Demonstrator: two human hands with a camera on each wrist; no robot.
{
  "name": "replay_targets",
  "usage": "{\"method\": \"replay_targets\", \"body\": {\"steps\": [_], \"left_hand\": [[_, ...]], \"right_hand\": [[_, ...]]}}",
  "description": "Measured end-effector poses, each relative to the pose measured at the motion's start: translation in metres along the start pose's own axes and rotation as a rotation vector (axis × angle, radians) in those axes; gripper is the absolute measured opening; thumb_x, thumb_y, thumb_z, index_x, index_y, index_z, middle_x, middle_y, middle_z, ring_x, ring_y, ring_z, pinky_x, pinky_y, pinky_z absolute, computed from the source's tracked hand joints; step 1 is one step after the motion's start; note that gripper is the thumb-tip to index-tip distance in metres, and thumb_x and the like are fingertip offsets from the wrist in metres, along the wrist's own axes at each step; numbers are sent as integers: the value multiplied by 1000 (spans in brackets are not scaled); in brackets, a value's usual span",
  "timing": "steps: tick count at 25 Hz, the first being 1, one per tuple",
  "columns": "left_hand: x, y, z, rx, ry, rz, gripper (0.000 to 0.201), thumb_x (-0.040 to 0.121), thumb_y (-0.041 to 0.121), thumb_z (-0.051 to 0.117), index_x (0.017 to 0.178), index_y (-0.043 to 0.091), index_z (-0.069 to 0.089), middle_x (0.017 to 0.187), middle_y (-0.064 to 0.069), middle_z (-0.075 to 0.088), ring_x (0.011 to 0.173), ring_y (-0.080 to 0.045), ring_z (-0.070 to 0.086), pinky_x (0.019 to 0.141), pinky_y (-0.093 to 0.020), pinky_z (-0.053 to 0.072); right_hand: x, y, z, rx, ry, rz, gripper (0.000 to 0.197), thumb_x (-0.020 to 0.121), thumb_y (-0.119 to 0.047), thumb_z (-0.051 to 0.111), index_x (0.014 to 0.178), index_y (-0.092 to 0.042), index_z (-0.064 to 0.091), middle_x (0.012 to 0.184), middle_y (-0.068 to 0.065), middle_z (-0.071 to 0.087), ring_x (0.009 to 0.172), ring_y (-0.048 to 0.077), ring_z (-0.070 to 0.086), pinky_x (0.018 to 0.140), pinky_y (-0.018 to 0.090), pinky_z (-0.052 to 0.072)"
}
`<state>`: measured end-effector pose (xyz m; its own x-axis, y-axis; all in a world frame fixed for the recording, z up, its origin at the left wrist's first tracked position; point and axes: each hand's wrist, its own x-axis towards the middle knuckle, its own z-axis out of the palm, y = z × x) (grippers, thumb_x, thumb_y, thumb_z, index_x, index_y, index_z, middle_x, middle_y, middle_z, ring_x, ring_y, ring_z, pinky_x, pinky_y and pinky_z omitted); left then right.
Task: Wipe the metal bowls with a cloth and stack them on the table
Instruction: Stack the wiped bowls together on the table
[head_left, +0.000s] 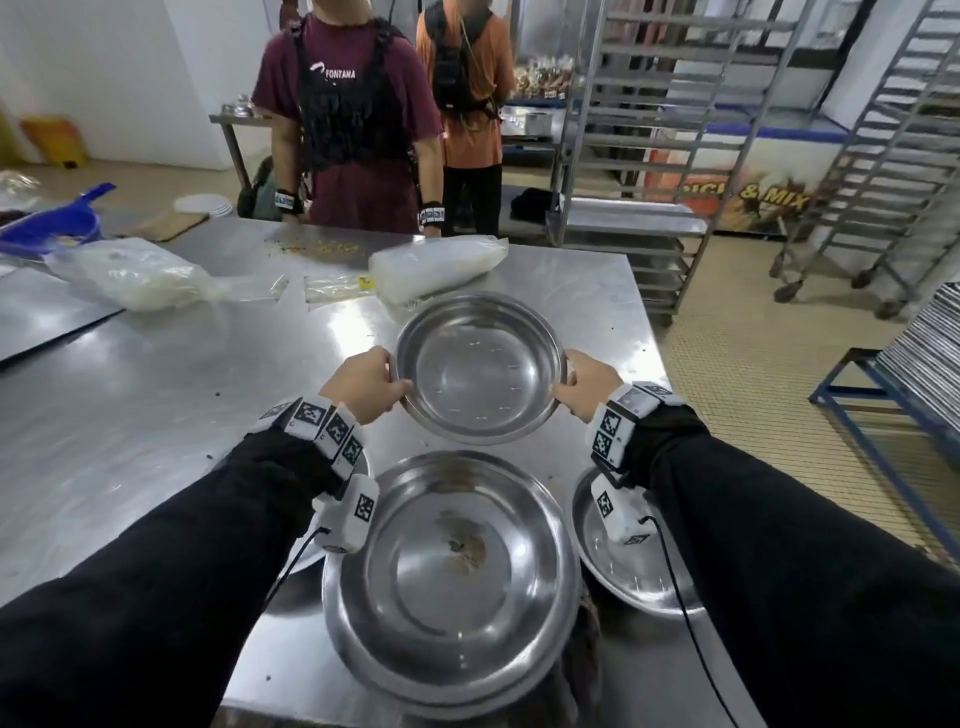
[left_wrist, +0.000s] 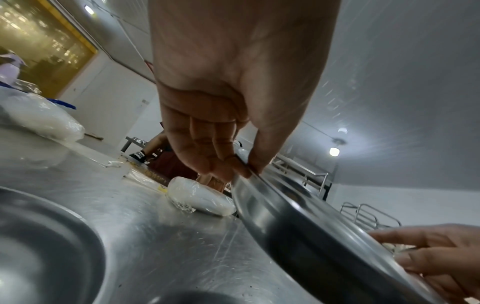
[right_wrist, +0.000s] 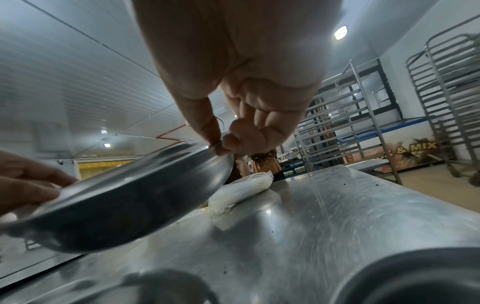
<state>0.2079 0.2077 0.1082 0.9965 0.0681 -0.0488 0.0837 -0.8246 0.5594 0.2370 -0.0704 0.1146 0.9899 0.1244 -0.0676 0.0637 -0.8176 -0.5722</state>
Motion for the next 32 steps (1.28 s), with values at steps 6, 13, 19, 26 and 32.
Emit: {"method": "replay_targets", "body": {"steps": [6,13,19,26,32], "left_hand": [[-95,-6,-2,-14,46,-55,20,89,27,66,97,13,55,83,-3,67,78,-19,63,63,-31,44],[-193,-32,32,-5,37,-168,20,89,26,64,101,12,56,86,-5,66,78,-20,65,74,-38,55],[-225,-39,52,112,-14,-202,13,92,28,58,93,16,52,85,-2,61,72,-12,56,59,-26,40],[-225,-43,68,181,-6,-233,24,92,32,54,107,13,51,88,-1,58,79,-19,56,70,-33,45],[-225,-54,58,41,14,-278,40,97,38,50,128,13,49,109,-7,65,92,-24,62,82,-35,49]], "right_hand": [[-81,0,8,97,-8,-44,30,89,-17,57,119,-17,54,75,-2,56,71,18,56,65,26,43],[-154,8,39,42,-189,-36,31,91,-18,56,122,-22,51,89,-4,57,71,7,55,52,15,38],[-175,21,68,6,-184,-3,45,86,-18,53,130,-21,47,93,3,63,78,17,63,66,30,54],[-181,26,78,-180,-171,15,37,88,-25,51,122,-11,48,100,13,64,86,28,62,74,34,53],[-174,16,64,-107,-162,-39,43,90,-29,52,132,-18,47,95,5,63,80,19,63,71,31,53]]}}
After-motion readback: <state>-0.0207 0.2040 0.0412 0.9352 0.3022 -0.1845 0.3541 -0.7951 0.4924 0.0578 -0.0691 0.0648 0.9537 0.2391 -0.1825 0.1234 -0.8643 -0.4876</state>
